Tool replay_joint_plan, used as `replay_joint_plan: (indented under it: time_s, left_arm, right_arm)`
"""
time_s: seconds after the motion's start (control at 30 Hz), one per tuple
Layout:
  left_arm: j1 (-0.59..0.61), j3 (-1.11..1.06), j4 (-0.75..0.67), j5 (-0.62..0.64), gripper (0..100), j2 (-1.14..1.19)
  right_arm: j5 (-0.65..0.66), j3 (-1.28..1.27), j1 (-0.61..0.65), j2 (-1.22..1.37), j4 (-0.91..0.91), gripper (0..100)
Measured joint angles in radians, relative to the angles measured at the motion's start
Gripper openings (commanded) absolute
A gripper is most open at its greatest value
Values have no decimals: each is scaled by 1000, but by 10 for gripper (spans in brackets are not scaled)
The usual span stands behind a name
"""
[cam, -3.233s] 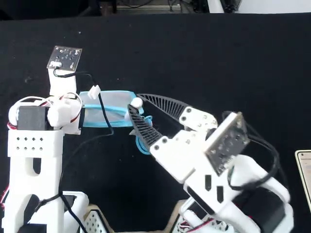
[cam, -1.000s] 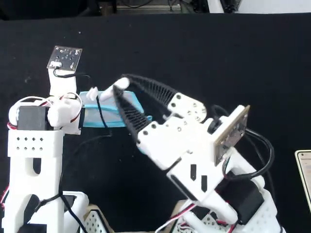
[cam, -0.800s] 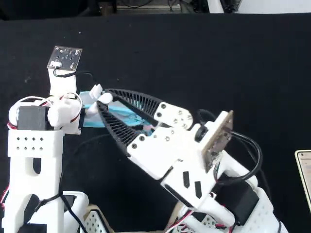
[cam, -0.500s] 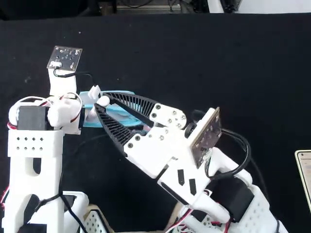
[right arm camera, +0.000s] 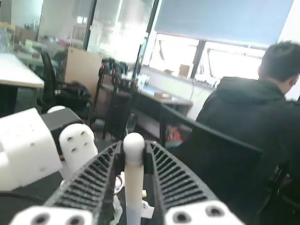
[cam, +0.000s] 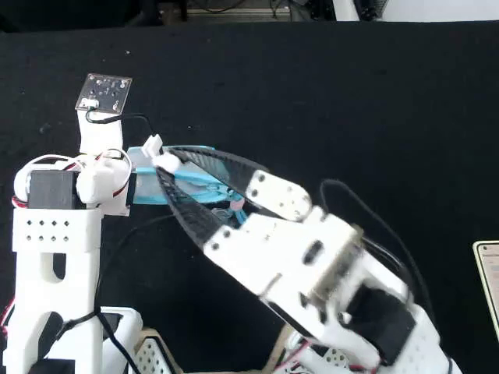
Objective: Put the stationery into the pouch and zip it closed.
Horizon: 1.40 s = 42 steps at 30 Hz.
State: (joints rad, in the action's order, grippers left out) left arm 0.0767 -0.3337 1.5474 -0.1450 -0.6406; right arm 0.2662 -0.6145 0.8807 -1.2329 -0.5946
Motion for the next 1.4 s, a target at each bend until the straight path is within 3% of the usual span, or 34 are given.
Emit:
replay_joint_plan:
  time_s: [0.6,1.0,1.4]
  left_arm:
    - [0,-11,0,0,30,-2]
    - [0,-11,0,0,30,-2]
    - [0,-11,0,0,30,-2]
  right_arm:
    - [14,-371,2,-183,199,11]
    - [14,-183,2,-199,204,11]
    - [12,-98,2,-201,-95,11]
